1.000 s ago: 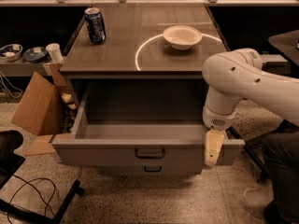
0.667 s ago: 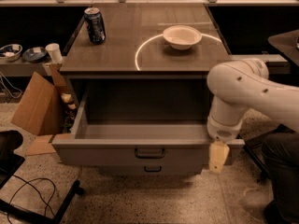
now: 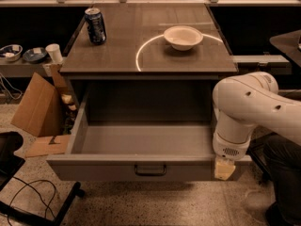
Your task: Open top drawer
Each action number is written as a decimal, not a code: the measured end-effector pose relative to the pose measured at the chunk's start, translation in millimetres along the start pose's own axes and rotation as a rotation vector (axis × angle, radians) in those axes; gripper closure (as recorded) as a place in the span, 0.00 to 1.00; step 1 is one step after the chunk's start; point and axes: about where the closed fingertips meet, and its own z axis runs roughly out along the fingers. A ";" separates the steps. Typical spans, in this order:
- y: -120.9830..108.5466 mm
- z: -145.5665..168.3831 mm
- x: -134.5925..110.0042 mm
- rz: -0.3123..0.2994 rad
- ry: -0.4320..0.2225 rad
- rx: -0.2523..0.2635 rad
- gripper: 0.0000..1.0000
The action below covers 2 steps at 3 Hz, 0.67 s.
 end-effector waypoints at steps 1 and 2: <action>1.0 -2.2 0.3 0.001 0.000 -0.001 0.85; 30.0 -0.9 25.8 0.038 0.062 -0.032 1.00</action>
Offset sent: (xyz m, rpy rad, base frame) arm -0.2328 -0.0929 0.0465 -0.3577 0.3253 -0.1839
